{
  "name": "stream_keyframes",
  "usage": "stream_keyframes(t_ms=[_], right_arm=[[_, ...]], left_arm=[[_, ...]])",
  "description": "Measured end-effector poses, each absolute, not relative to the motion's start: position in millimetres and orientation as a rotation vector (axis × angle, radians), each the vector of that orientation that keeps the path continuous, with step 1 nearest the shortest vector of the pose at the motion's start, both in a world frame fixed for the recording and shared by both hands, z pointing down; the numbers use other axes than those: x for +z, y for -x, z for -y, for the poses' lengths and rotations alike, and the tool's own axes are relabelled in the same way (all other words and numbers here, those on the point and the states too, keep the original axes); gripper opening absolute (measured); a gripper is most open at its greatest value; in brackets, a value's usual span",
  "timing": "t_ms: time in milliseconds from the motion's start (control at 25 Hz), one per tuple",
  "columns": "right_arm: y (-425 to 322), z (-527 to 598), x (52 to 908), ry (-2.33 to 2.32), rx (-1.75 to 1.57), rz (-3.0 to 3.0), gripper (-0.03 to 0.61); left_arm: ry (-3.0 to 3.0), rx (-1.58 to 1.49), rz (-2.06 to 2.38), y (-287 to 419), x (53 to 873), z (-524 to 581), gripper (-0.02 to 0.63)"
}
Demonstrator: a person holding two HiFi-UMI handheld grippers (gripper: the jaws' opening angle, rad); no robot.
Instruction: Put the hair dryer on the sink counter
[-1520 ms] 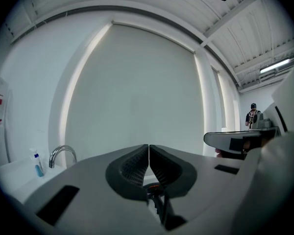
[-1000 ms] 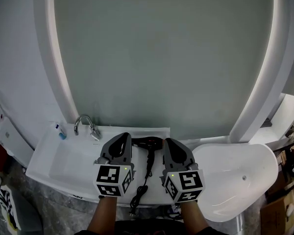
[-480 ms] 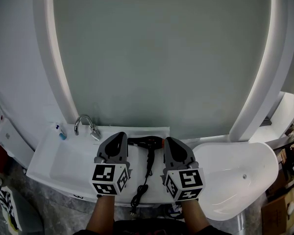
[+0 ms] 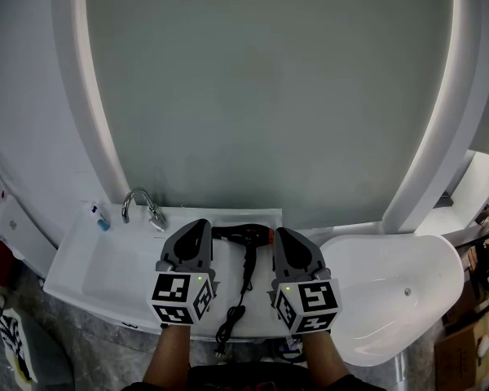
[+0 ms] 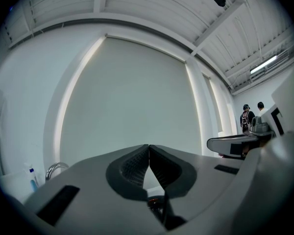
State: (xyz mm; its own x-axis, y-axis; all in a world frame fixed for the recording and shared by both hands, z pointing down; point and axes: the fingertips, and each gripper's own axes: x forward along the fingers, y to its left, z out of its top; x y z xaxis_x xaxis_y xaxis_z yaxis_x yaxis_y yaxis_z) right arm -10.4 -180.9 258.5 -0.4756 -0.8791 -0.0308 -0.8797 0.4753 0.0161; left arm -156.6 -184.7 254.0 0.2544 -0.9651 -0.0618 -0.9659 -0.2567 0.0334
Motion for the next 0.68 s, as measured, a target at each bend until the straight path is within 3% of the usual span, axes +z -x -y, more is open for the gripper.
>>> stream_keyframes(t_ms=[680], right_arm=[[4.1, 189.5, 265.1, 1.616, 0.024, -2.676, 0.021]], left_arm=[[2.498, 0.132, -1.931, 156.4, 260.9, 193.3, 0.012]])
